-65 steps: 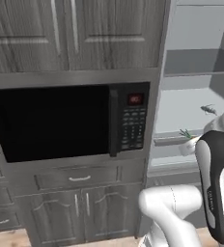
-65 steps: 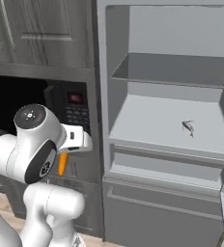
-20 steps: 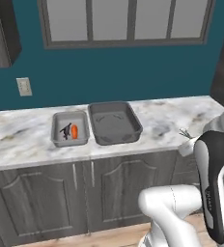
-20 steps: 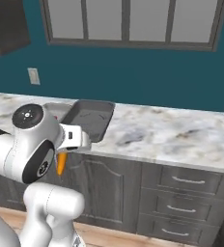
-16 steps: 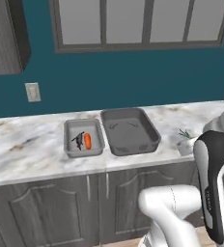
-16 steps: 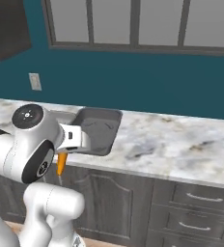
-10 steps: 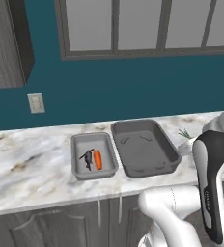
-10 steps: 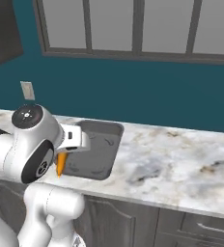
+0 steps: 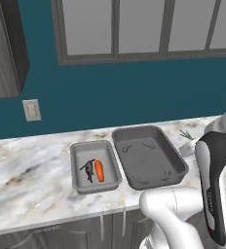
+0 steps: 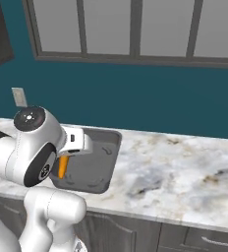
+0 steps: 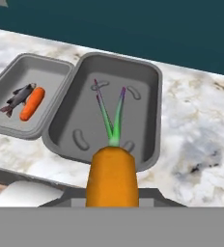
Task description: Place one carrot and one fish in each tupperware on the nearby counter, to pack two identical lunches.
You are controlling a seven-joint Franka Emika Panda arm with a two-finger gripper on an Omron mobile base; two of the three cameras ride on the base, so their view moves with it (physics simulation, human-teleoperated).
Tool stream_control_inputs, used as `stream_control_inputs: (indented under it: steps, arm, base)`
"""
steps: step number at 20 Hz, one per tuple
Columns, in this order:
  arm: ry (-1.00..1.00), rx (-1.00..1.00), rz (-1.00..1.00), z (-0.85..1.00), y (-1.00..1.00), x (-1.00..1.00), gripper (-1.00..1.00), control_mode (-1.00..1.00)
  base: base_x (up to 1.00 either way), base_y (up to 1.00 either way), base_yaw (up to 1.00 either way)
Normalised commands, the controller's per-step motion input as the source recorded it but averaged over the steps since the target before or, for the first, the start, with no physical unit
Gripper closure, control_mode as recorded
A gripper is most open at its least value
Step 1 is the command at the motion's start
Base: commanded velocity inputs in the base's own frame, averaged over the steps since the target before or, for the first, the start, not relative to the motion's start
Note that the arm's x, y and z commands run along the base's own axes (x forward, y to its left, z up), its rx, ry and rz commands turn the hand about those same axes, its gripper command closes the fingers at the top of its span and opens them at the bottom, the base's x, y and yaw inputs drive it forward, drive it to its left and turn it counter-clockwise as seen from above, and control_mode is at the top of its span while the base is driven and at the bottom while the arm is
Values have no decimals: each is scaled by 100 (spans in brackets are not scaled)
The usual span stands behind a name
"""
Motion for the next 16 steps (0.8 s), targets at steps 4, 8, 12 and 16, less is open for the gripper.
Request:
stream_control_inputs:
  steps: [4,8,12,16]
  arm:
    - [0,-2,-4,-8,6,9,100,-100]
    - [0,-2,-15,-25,8,56,100,-100]
    - [0,0,-9,-25,0,71,100,-100]
    - [0,0,-10,-20,-3,39,100,-100]
  base:
    - [27,20,-13]
    - [0,0,0]
    - [0,0,0]
    - [0,0,0]
